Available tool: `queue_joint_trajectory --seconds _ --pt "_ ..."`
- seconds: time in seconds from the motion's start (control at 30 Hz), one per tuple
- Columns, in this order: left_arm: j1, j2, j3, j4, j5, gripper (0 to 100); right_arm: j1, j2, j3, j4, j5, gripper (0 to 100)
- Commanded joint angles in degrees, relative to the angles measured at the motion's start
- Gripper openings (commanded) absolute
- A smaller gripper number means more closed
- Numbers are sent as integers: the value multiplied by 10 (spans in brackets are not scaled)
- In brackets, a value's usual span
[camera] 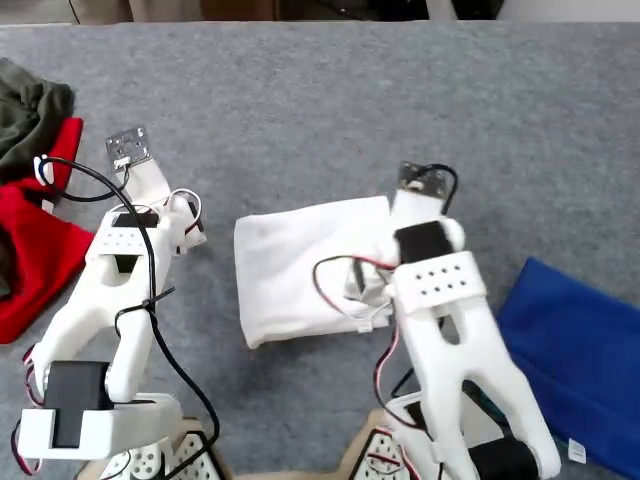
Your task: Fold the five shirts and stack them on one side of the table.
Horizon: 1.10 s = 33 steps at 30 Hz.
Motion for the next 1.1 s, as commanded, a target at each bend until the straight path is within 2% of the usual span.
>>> queue_joint_trajectory --seconds 0.0,0.27,0.43,0.57,0.8,1.07 --pt "-3 -1 -26 4 4 24 -25 -17 6 -42 -32 330" --pt "-1 -1 -26 3 4 24 1 51 69 -140 -80 329" --pt "-1 -1 -26 3 4 24 4 146 9 -100 -81 329" --pt "-1 0 -26 4 1 24 2 217 0 -123 -81 323" --pt "0 0 -25 4 -11 24 6 275 -4 -178 -74 89" --pt "0 0 -23 4 -12 25 6 259 51 -252 -75 73"
